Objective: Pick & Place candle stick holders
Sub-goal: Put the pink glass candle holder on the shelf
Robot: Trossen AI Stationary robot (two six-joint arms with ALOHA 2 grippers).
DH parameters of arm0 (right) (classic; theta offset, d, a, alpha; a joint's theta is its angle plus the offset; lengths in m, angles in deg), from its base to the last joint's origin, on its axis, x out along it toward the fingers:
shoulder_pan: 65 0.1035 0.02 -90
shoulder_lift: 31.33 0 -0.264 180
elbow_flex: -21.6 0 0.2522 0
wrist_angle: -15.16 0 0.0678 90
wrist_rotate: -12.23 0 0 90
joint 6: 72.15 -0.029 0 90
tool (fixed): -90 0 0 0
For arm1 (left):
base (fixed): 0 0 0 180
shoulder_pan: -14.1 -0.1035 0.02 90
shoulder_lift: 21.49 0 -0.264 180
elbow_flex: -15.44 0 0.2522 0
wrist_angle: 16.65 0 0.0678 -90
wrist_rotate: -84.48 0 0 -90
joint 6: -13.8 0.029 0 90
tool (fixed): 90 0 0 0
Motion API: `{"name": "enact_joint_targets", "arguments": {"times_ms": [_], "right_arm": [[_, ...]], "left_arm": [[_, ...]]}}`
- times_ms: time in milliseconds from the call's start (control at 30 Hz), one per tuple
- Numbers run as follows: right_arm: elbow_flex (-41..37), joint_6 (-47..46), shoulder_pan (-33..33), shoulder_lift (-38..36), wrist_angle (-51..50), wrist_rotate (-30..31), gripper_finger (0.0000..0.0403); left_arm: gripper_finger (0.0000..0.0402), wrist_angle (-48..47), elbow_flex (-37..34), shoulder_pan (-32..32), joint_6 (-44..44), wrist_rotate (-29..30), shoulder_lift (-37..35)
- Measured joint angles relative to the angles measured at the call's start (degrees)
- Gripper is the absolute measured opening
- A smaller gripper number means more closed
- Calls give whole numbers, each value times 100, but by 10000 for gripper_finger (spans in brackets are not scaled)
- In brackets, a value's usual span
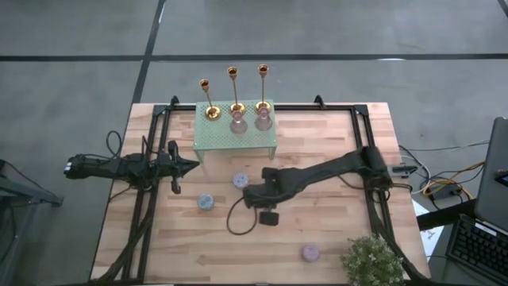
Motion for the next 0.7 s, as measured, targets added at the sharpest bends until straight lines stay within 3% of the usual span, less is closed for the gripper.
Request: {"name": "enact_joint_targets", "arguments": {"times_ms": [233, 433, 700], "right_arm": [[1556, 276, 0, 1050, -1213, 13, 38], [2490, 673, 4, 1736, -1484, 5, 38], [2929, 818, -7, 2029, -1522, 12, 38]], "left_arm": [[12, 0, 0, 0, 0, 1, 0], [12, 1, 0, 0, -1, 0, 2], [12, 0, 0, 0, 0, 1, 11]]}}
